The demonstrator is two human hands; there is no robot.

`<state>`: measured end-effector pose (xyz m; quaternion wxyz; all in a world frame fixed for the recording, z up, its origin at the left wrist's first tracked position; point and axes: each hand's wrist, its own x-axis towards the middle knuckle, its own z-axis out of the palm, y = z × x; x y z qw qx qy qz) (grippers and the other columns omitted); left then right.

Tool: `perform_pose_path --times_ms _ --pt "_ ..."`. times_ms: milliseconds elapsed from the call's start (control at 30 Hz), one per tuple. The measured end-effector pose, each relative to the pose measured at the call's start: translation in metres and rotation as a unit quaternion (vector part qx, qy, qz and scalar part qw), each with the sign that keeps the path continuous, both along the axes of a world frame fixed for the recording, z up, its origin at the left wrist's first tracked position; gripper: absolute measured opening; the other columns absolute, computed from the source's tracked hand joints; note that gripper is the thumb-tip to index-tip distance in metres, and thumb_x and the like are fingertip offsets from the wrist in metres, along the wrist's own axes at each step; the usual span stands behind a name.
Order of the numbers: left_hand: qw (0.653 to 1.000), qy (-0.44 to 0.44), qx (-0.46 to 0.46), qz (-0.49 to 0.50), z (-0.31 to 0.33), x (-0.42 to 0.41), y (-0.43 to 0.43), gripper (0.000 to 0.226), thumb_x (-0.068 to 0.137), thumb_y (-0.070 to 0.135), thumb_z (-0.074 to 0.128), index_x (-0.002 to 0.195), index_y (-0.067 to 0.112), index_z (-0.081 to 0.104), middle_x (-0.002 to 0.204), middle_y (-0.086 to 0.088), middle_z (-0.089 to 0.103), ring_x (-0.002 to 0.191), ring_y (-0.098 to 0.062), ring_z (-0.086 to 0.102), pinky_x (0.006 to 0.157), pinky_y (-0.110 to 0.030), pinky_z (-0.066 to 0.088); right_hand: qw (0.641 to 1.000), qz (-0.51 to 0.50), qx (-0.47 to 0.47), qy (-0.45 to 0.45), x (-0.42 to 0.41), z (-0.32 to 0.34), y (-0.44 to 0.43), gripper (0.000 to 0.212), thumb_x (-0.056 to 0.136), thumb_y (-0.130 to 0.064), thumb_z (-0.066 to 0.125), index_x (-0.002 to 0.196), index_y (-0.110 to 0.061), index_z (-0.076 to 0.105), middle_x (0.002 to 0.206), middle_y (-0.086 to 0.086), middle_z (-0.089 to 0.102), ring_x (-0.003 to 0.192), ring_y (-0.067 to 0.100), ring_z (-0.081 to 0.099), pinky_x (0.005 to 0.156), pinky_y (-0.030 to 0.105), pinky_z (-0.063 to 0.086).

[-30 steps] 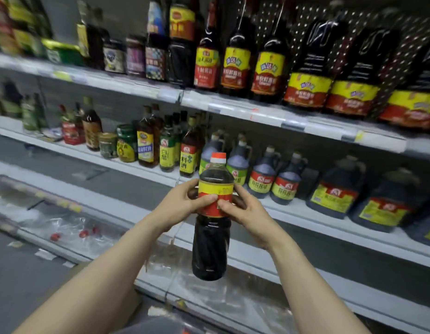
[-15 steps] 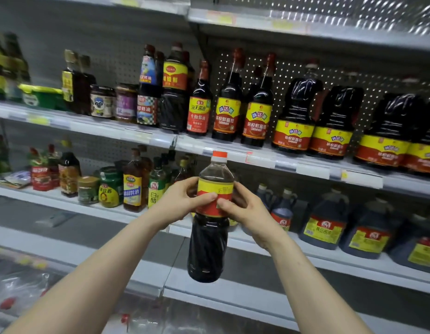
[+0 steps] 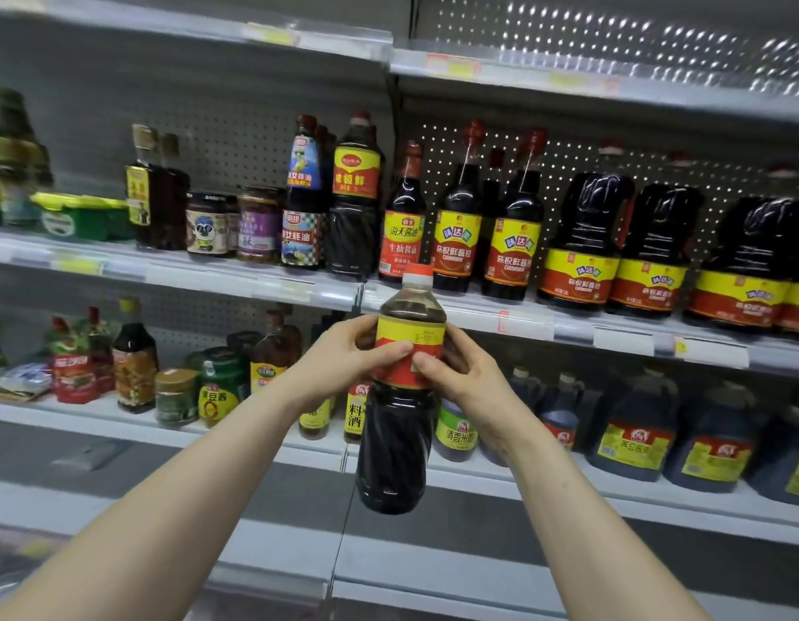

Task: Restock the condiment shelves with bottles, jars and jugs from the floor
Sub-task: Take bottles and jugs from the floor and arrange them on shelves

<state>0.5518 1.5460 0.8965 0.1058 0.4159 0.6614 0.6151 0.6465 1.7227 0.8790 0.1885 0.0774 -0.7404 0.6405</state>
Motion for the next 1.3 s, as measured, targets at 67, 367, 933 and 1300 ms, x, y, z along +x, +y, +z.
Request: perform_pose_path --times_ms 67,367,933,1300 --pt "1.000 -0.007 0.005 -0.011 0.004 -0.007 -0.001 0.050 0.080 0.040 0.072 0.125 0.020 0.063 0.114 0.001 0.073 0.106 -0.016 0.069 0.092 -0.034 0.057 1.000 0.003 -0.013 -0.007 -0.009 0.004 -0.004 0.047 0.087 -0.033 0.076 0.130 -0.036 0.058 0.125 -0.006 0.070 0.119 0.013 0.064 0.095 0.031 0.055" --pt "0.999 -0.046 0.016 -0.016 0.015 -0.035 0.015 0.038 0.093 0.035 0.062 0.130 0.025 0.060 0.122 0.000 0.070 0.109 -0.011 0.068 0.082 -0.019 0.055 0.999 -0.005 -0.039 0.017 -0.055 0.017 0.016 0.055 0.076 -0.042 0.083 0.127 -0.034 0.063 0.121 0.006 0.072 0.114 0.024 0.068 0.095 0.040 0.055" --pt "0.999 -0.011 0.023 0.027 0.004 -0.079 0.035 0.056 0.075 0.029 0.085 0.125 0.026 0.061 0.118 0.004 0.072 0.113 -0.014 0.066 0.102 -0.039 0.050 0.996 0.028 -0.052 0.064 -0.123 0.083 0.042 0.057 0.083 -0.034 0.071 0.135 -0.018 0.056 0.128 0.007 0.068 0.118 0.025 0.066 0.088 0.036 0.054" --pt "0.938 0.190 0.013 0.291 0.030 -0.106 0.009 0.071 0.061 0.056 0.082 0.122 0.035 0.054 0.106 0.016 0.067 0.102 -0.006 0.063 0.083 -0.024 0.049 0.957 -0.246 0.123 0.097 -0.158 0.103 -0.036 0.071 0.060 -0.046 0.092 0.120 -0.032 0.056 0.107 -0.014 0.068 0.099 0.007 0.066 0.090 0.040 0.057"
